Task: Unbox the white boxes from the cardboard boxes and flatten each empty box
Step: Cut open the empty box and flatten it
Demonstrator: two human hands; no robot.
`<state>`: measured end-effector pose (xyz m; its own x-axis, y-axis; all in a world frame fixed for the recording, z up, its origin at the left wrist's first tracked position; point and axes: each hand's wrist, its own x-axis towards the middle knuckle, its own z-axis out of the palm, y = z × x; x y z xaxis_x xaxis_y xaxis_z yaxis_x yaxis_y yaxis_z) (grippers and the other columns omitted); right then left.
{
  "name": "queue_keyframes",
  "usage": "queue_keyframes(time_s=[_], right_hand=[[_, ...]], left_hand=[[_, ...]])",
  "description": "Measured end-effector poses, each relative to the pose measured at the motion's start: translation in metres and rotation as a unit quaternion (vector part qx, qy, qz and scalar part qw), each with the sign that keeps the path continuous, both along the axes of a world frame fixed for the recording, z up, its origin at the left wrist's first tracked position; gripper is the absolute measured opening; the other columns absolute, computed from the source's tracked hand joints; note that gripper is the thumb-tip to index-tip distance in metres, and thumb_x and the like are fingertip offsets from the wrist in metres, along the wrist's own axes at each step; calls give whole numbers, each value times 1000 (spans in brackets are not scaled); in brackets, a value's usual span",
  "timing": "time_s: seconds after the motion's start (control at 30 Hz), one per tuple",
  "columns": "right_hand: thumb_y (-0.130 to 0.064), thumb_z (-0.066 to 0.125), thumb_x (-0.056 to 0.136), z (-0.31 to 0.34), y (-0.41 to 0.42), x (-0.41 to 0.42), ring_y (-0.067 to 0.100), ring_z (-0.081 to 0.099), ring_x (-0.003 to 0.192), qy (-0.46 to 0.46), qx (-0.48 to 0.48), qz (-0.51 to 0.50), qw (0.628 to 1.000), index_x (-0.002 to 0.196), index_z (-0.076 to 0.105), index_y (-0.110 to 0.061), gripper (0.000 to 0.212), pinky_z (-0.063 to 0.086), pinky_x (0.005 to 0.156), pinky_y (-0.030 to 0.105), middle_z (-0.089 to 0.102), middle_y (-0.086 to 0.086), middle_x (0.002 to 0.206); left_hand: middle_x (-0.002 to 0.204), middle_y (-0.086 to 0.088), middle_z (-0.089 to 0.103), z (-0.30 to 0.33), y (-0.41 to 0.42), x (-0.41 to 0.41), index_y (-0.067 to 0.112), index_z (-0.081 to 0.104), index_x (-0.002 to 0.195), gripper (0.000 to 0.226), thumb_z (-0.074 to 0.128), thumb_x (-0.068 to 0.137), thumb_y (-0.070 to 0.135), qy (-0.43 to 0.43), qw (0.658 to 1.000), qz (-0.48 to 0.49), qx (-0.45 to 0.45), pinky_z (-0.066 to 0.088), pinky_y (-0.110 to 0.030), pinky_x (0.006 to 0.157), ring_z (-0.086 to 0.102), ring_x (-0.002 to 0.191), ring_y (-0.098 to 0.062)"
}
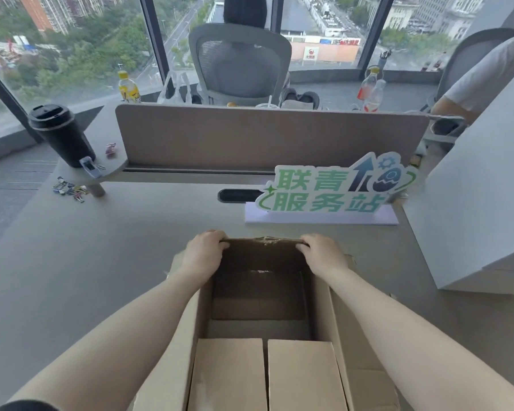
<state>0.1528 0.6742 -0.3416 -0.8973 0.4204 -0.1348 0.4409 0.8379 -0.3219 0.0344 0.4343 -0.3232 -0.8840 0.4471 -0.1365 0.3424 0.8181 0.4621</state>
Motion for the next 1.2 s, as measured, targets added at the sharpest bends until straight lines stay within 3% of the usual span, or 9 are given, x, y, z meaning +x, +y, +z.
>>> queue_keyframes(time_s=[0.07, 0.2, 0.37, 0.53, 0.67, 0.9, 1.0, 1.07, 1.2], right_hand=[[-33, 48, 101, -1, 0, -1, 32, 59, 104, -3, 4, 7, 1000, 105, 66, -15, 26, 42, 81, 37, 67, 5, 108], [-30, 55, 98, 6, -9, 12, 28, 47, 127, 58, 14, 37, 998, 137, 55, -17, 40, 36, 106, 39, 57, 3, 135], [-11, 64, 90, 30, -42, 52, 27, 64, 98, 193, 27, 117, 974, 108, 72, -11, 20, 53, 88, 40, 71, 4, 105], [-38, 46, 100, 53, -75, 92, 21, 62, 110, -103, 24, 193, 976, 123, 66, -25, 34, 48, 89, 32, 69, -4, 119], [-53, 44, 96, 60, -98, 113, 26, 57, 119, -243, 64, 236, 939, 134, 58, -23, 50, 40, 94, 31, 65, 2, 129], [-46, 57, 90, 96, -97, 134, 14, 62, 102, -129, 2, 195, 972, 111, 71, -28, 31, 50, 85, 30, 70, -9, 110], [-43, 57, 94, 112, -95, 152, 6, 62, 91, -62, -68, 178, 980, 100, 75, -28, 25, 51, 85, 30, 72, -13, 100], [-47, 54, 97, 123, -98, 168, 1, 62, 81, -29, -160, 153, 975, 79, 74, -29, 33, 48, 80, 28, 72, -16, 84], [-51, 45, 100, 137, -105, 200, 12, 66, 94, -22, -298, 124, 946, 85, 80, -23, 47, 48, 91, 32, 75, -1, 94]], left_hand=[[112, -2, 61, 2, 1, 1, 17, 65, 110, 22, 46, 100, 19, 3, 1000, -8, -10, 36, -34, 75, 54, 109, -29], [130, -4, 57, -4, -6, 5, 17, 60, 125, 30, 53, 96, 16, 88, 993, -82, -17, 33, -40, 105, 44, 126, -30], [113, 1, 66, 14, -20, 37, 19, 70, 111, 21, 55, 97, 23, 106, 971, -207, 49, 49, -36, 94, 59, 106, -21], [105, 9, 69, 22, -26, 81, 28, 70, 109, 36, 54, 90, 55, -108, 938, -303, -130, 54, -30, 84, 63, 94, -11], [108, 8, 69, 23, -39, 104, 28, 68, 113, 61, 55, 75, 73, -145, 903, -332, -233, 52, -37, 90, 62, 100, -16], [107, 5, 62, 69, -61, 123, 21, 65, 115, 41, 74, 81, 41, -84, 942, -299, -128, 43, -27, 76, 53, 94, -13], [77, 12, 57, 86, -72, 141, 22, 65, 87, 21, 68, 87, 42, -78, 958, -266, -69, 38, -25, 64, 52, 76, -9], [59, 10, 45, 98, -80, 158, 19, 57, 65, 42, 58, 93, 50, -130, 970, -207, -7, 33, -27, 58, 44, 58, -9], [83, 3, 70, 111, -103, 193, 15, 77, 85, 42, 49, 99, 44, -283, 948, -138, 52, 49, -29, 84, 62, 81, -12]])
